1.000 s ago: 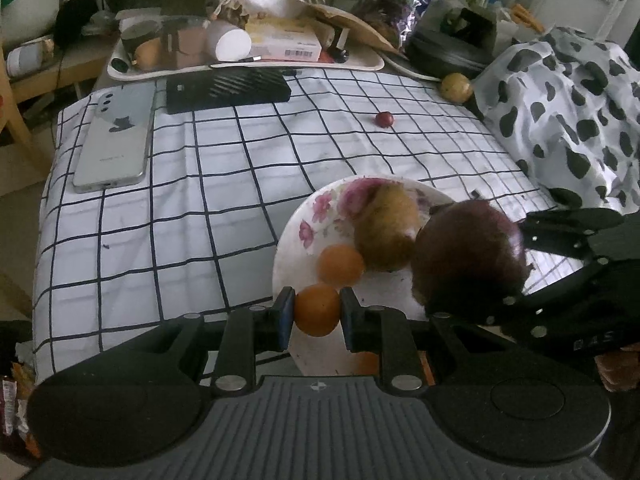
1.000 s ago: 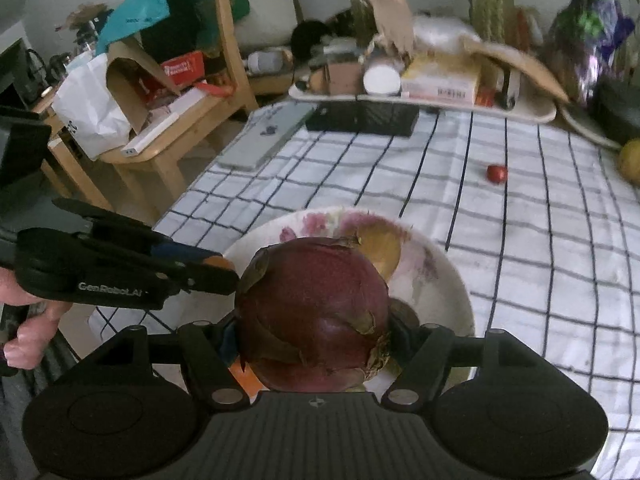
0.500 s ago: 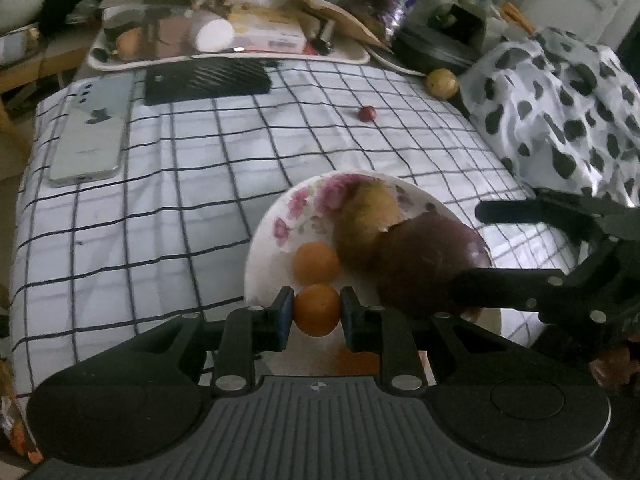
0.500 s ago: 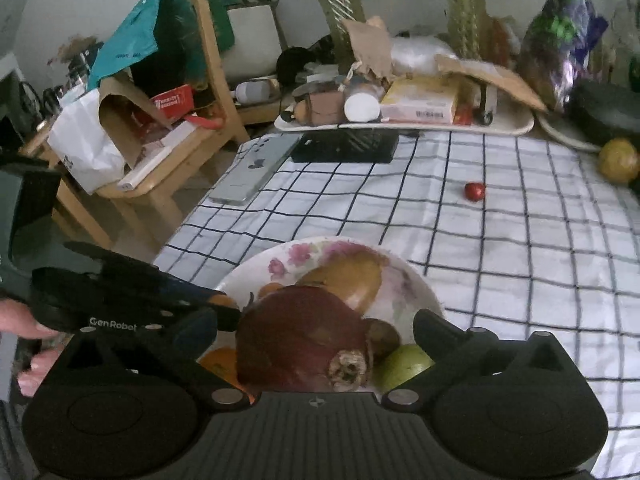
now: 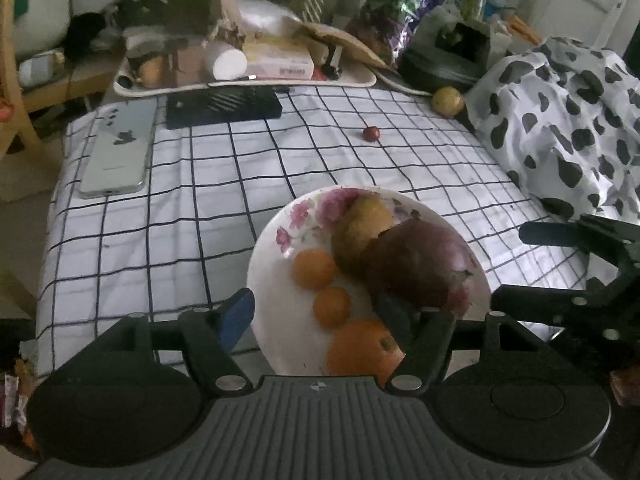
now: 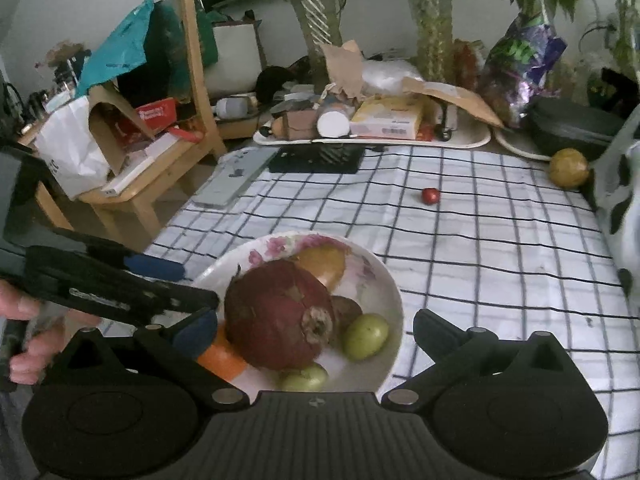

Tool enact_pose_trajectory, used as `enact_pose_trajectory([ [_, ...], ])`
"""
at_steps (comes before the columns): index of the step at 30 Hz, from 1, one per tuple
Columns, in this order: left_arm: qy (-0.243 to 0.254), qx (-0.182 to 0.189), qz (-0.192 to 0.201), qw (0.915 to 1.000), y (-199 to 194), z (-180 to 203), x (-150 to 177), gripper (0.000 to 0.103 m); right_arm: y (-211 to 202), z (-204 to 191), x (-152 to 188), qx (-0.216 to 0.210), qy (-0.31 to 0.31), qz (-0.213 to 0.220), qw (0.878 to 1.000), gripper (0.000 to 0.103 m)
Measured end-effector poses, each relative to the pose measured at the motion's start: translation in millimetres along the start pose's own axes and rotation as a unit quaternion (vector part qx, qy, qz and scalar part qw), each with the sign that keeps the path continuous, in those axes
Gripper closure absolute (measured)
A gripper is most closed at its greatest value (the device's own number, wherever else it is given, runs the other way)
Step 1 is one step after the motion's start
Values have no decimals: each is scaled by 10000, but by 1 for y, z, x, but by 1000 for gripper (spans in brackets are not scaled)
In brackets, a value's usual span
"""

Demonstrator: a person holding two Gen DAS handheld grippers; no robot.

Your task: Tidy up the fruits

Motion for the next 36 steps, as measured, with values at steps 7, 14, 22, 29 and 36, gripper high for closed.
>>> enact_pose_trajectory([
  [7,41,-228,176,9996,-14,28,24,35,-10,-6,18,547,-212,-131,9982,0],
  [14,75,-544,328,9980,-26,52,41,35,-17,-5,36,1003,-259,-321,9941,0],
  [22,-34,-924,293,9953,-27,63,50,4,-25,0,48,1365,-211,-443,9894,0],
  [29,44,-1041,207,9943,-25,67,55,0,-25,-2,57,1663,-188,-608,9840,0],
  [36,-97,-1294,127,9915,-22,62,55,0,-22,-10,59,1659,-360,-695,9830,0],
])
Point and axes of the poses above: each gripper's, at about its wrist camera, not at the fingertips, and y roughly the way its jaws point, z to its right, x to its underside, the point moved 1 cm from there along y, roughly the way its jaws point, and after that the axes turned 12 degrees about x, right-handed, at the moved point
